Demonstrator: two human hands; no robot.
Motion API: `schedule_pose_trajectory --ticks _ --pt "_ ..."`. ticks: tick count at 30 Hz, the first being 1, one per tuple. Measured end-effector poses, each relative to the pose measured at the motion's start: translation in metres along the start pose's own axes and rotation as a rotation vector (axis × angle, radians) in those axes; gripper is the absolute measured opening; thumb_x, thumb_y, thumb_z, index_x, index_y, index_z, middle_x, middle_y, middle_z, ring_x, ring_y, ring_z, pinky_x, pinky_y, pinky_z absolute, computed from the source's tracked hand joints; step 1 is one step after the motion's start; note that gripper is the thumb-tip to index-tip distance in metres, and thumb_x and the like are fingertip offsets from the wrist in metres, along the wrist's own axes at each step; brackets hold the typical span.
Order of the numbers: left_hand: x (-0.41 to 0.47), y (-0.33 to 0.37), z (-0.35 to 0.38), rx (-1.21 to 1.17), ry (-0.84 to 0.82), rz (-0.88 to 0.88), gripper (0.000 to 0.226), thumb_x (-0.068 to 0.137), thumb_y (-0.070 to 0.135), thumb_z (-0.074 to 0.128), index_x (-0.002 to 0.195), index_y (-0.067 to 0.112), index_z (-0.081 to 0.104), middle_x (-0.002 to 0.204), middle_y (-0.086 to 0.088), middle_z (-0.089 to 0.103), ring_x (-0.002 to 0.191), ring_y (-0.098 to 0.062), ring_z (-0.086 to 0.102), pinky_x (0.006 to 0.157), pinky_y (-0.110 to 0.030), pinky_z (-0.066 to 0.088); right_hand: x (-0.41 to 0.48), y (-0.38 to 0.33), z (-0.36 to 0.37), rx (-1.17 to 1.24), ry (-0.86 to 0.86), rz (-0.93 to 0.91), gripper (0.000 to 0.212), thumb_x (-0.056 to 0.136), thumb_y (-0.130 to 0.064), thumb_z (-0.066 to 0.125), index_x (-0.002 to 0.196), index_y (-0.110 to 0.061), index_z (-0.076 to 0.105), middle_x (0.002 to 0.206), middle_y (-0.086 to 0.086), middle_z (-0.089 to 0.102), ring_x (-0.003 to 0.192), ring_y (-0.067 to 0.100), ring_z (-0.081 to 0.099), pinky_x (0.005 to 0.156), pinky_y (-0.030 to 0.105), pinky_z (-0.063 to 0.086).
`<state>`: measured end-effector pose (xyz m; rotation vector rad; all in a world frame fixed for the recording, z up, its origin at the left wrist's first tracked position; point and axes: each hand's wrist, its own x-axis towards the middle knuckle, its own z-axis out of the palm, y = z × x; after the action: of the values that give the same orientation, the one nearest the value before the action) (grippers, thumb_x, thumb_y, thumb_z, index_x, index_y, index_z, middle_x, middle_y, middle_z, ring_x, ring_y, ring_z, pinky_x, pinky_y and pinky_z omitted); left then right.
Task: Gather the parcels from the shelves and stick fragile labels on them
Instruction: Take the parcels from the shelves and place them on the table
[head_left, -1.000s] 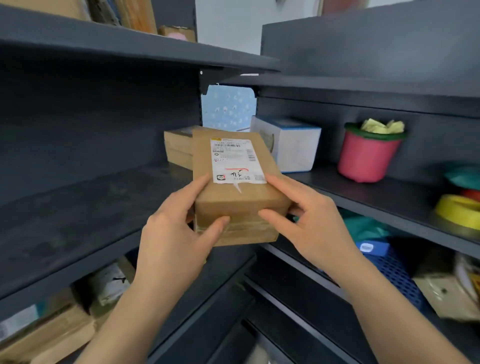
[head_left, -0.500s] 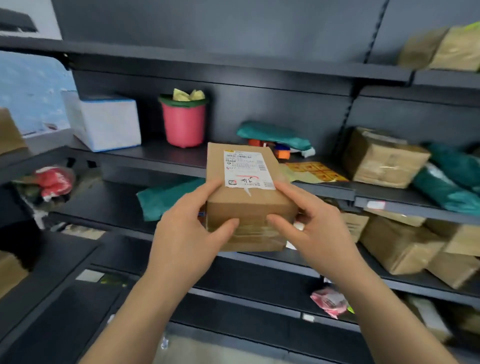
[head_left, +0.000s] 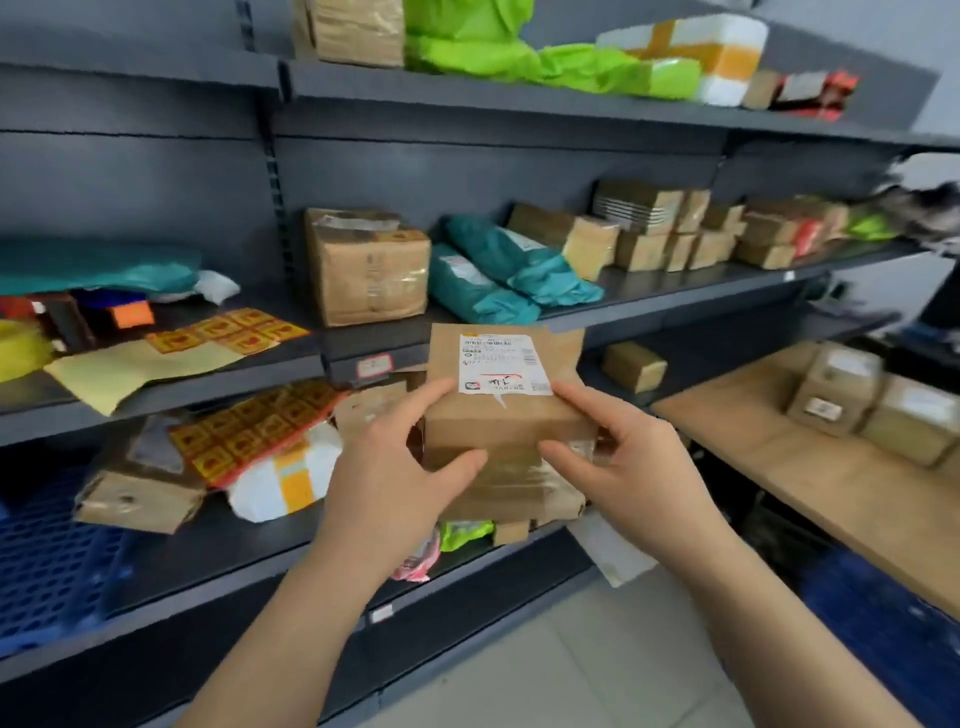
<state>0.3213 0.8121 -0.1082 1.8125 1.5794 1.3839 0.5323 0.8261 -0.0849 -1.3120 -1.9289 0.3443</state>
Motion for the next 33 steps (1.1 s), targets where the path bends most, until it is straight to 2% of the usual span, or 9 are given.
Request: schedule_pose_trajectory --ticks 4,6,10,13,17,20,22,27,33 --pt "0.049 0.001 0.064 -0.075 -0.138 0.066 0.068 0.067 0.044 0.078 0.124 0.059 0.044 0.103 0.041 0.049 0.095 0.018 0.051 0.066 -0.004 0.043 0.015 0.045 -0.029 -0.100 0.072 0.096 0.057 0.080 -0.039 0.068 0.133 -0.041 0.047 0.111 -0.030 0.051 0.098 -0.005 0.051 0.082 0.013 0.044" --pt "0.074 0.006 0.092 -0.099 -0.210 0.094 0.068 0.068 0.044 0.078 0.124 0.059 0.043 0.100 0.042 0.048 0.094 0.021 0.050 0.062 -0.003 0.043 0.024 0.064 -0.042 -0.126 0.114 0.148 0.057 0.080 -0.038 0.068 0.133 -0.041 0.047 0.112 -0.029 0.052 0.099 -0.003 0.054 0.083 0.016 0.045" --pt "0.121 0.017 0.148 -0.148 -0.352 0.138 0.065 0.069 0.043 0.078 0.125 0.054 0.046 0.107 0.032 0.055 0.093 0.010 0.056 0.072 -0.009 0.046 0.041 0.105 -0.066 -0.186 0.192 0.252 0.056 0.082 -0.036 0.068 0.134 -0.040 0.047 0.113 -0.029 0.051 0.101 -0.003 0.053 0.086 0.018 0.046" --pt "0.147 0.026 0.196 -0.170 -0.448 0.164 0.067 0.071 0.040 0.078 0.129 0.050 0.046 0.110 0.026 0.056 0.096 0.004 0.057 0.070 -0.009 0.047 0.047 0.141 -0.083 -0.213 0.248 0.346 0.056 0.082 -0.037 0.068 0.134 -0.040 0.046 0.113 -0.029 0.048 0.101 -0.005 0.050 0.083 0.014 0.043" --pt "0.171 0.036 0.265 -0.181 -0.553 0.199 0.066 0.072 0.039 0.078 0.129 0.049 0.045 0.106 0.029 0.049 0.086 0.019 0.049 0.059 -0.001 0.042 0.049 0.192 -0.105 -0.225 0.295 0.455 0.056 0.082 -0.035 0.068 0.134 -0.040 0.047 0.112 -0.029 0.050 0.096 -0.007 0.048 0.075 0.008 0.040" --pt "0.185 0.044 0.320 -0.205 -0.633 0.180 0.067 0.073 0.037 0.077 0.130 0.048 0.044 0.111 0.027 0.050 0.093 0.005 0.053 0.070 -0.009 0.045 0.053 0.234 -0.124 -0.238 0.319 0.516 0.055 0.082 -0.035 0.069 0.133 -0.040 0.048 0.117 -0.021 0.058 0.098 0.000 0.054 0.079 0.018 0.047" --pt "0.195 0.049 0.358 -0.216 -0.664 0.178 0.066 0.074 0.037 0.077 0.130 0.048 0.044 0.109 0.028 0.049 0.093 0.005 0.052 0.067 -0.008 0.044 0.057 0.267 -0.137 -0.250 0.332 0.550 0.055 0.081 -0.036 0.069 0.133 -0.039 0.050 0.117 -0.018 0.060 0.099 0.005 0.056 0.083 0.027 0.049" --pt "0.218 0.064 0.454 -0.232 -0.701 0.131 0.066 0.072 0.037 0.078 0.129 0.046 0.046 0.108 0.025 0.053 0.094 0.006 0.052 0.066 -0.013 0.043 0.070 0.359 -0.175 -0.255 0.323 0.594 0.056 0.080 -0.038 0.070 0.132 -0.037 0.051 0.113 -0.019 0.061 0.092 0.002 0.056 0.075 0.019 0.045" --pt "0.248 0.070 0.554 -0.218 -0.729 0.060 0.064 0.070 0.030 0.081 0.125 0.041 0.051 0.106 0.025 0.055 0.097 -0.001 0.057 0.069 -0.010 0.043 0.098 0.464 -0.204 -0.201 0.240 0.641 0.054 0.079 -0.036 0.071 0.130 -0.037 0.053 0.112 -0.017 0.064 0.091 0.002 0.056 0.079 0.022 0.048"
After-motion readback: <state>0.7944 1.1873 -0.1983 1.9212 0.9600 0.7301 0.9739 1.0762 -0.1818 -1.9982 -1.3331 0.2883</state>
